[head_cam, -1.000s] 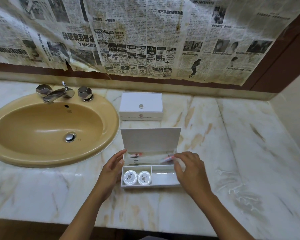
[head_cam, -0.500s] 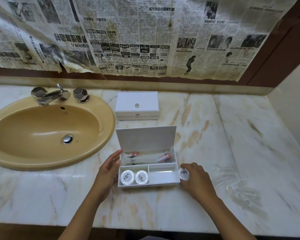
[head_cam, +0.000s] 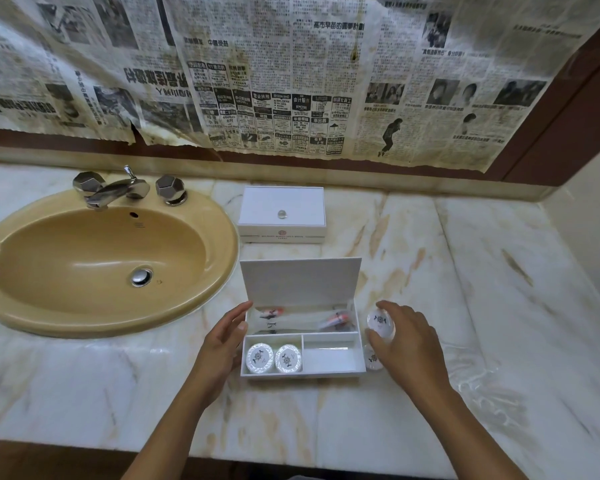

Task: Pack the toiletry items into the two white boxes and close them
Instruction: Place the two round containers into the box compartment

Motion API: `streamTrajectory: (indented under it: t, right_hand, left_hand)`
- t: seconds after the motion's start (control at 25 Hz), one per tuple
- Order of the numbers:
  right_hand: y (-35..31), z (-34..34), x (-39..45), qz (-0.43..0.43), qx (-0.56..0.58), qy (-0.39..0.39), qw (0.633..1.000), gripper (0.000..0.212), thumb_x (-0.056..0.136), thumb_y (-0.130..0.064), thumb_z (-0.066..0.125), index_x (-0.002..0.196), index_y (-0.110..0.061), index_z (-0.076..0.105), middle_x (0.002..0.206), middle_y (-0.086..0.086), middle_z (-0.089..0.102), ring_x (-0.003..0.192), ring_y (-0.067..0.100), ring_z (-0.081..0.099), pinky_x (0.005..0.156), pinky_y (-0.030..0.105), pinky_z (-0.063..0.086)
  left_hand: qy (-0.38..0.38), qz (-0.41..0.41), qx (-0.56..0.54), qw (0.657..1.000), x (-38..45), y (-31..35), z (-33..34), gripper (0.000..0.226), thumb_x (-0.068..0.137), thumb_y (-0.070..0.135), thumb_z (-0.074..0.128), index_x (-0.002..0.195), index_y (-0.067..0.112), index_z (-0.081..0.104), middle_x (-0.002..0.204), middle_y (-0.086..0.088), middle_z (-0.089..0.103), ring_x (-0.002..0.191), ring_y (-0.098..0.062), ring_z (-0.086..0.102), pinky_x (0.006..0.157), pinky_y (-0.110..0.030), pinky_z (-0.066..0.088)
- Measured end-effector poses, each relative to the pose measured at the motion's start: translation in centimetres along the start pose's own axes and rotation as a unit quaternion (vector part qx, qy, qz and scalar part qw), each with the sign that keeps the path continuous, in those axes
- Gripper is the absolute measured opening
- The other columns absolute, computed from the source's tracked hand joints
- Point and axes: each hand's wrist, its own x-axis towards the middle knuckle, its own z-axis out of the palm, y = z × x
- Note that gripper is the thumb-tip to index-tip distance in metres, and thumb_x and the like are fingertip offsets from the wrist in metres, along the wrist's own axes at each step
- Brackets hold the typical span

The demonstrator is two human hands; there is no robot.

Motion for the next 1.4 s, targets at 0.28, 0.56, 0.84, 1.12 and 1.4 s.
streamTrajectory:
  t: [0.28,0.56,0.84,1.12,1.4]
  right_hand:
    - [-7.0,0.9,-1.8,-0.15,0.112,-0.052,0.981,0.038,0.08,-0.044,0.06,0.115,-0.029,0.057,0.104,-0.012,0.063,0.089,0.008,0.057,0.077,0.021,0.045]
    - [-9.6,4.5,-2.7,-0.2,-0.04,-0.222,0.953,0.033,0.089,-0.045,0.045,0.117,-0.028,0.056,0.113,0.0,0.059,0.1,0.027,0.058,0.079,0.036,0.043]
    - [-9.3,4.9,-2.8,-0.231,-0.084,-0.196,0.949,0.023,0.089,-0.037,0.049,0.083,-0.022,0.065,0.099,-0.001,0.056,0.075,0.03,0.059,0.061,0.032,0.033]
    - [-9.3,5.7,-2.5,-0.251,-0.125,-0.162,0.946,0.024,0.076,-0.041,0.065,0.058,-0.025,0.064,0.062,-0.007,0.055,0.048,0.014,0.054,0.048,0.025,0.028]
    - [-9.6,5.6,-3.1,-0.242,-0.107,-0.146,0.953,0.042,0.086,-0.048,0.037,0.064,-0.026,0.065,0.072,-0.009,0.059,0.051,0.015,0.053,0.053,0.027,0.028]
  left_hand:
    - [-0.001,0.001,-0.025,1.0,-0.3,0.5,0.2,0.033,0.104,0.025,0.052,0.128,0.045,0.063,0.128,0.007,0.069,0.114,-0.016,0.069,0.087,-0.034,0.058]
    - [-0.006,0.008,-0.02,1.0,-0.1,0.3,-0.1,0.033,0.104,0.025,0.053,0.127,0.046,0.064,0.13,0.005,0.069,0.118,-0.017,0.067,0.103,-0.047,0.052]
    - [-0.005,0.005,-0.026,1.0,-0.1,0.3,-0.1,0.033,0.102,0.023,0.054,0.127,0.044,0.064,0.126,0.011,0.071,0.118,-0.015,0.067,0.102,-0.043,0.053]
    - [-0.004,0.004,-0.025,1.0,0.0,0.3,-0.1,0.033,0.102,0.026,0.055,0.126,0.046,0.064,0.13,0.008,0.069,0.118,-0.016,0.067,0.101,-0.044,0.054]
    - [-0.01,0.0,-0.028,1.0,-0.3,0.8,-0.1,0.033,0.102,0.024,0.053,0.129,0.041,0.062,0.129,0.005,0.069,0.115,-0.018,0.069,0.091,-0.035,0.059]
